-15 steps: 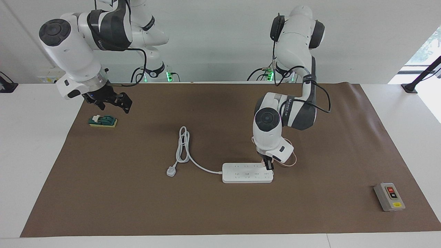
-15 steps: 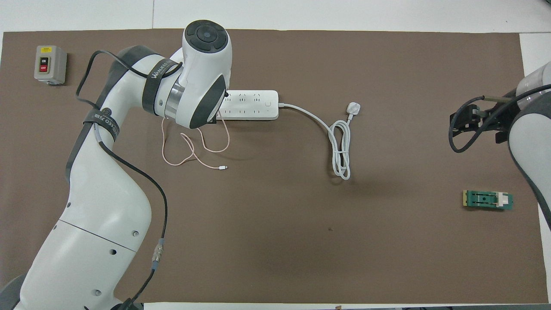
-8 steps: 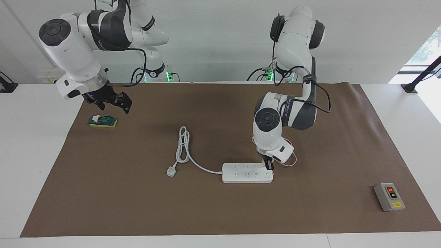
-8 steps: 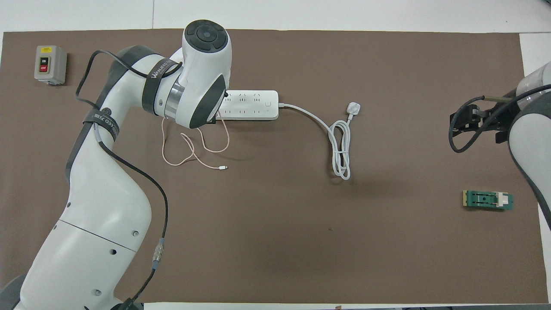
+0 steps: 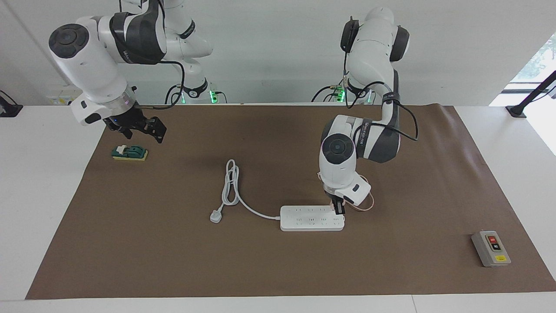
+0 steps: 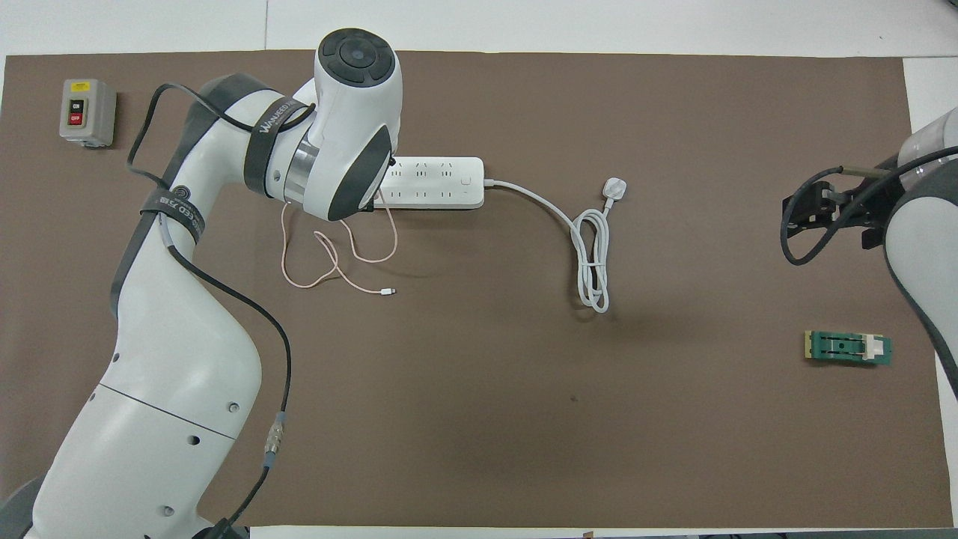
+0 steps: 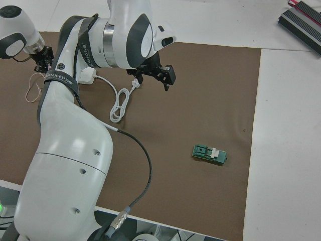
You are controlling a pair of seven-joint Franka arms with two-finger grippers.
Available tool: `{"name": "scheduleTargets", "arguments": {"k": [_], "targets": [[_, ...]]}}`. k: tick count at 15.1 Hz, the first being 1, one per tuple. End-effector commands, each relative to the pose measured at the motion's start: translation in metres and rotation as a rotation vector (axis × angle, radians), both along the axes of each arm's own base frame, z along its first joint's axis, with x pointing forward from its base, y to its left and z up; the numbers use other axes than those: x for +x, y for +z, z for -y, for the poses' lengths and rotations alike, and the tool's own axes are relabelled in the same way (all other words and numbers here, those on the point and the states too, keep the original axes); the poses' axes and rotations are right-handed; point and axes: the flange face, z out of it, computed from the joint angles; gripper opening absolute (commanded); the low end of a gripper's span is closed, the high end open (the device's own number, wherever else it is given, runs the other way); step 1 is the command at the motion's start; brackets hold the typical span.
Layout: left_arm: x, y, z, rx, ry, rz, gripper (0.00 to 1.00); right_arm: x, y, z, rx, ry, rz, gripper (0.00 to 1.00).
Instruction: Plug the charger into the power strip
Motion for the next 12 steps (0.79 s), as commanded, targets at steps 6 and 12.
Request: {"name": "scheduleTargets", "arguments": {"k": [6, 12], "targets": [[0.004, 0.004, 0.012, -0.013, -0.051, 0.023, 0.0, 0.001, 0.002, 0.011, -0.009, 0.004, -0.012, 1.0], [0.003, -0.001, 0.013, -0.013, -0.059, 0.017, 0.0, -0.002, 0.005, 0.009, -0.001, 0.003, -0.033, 1.0]]}}
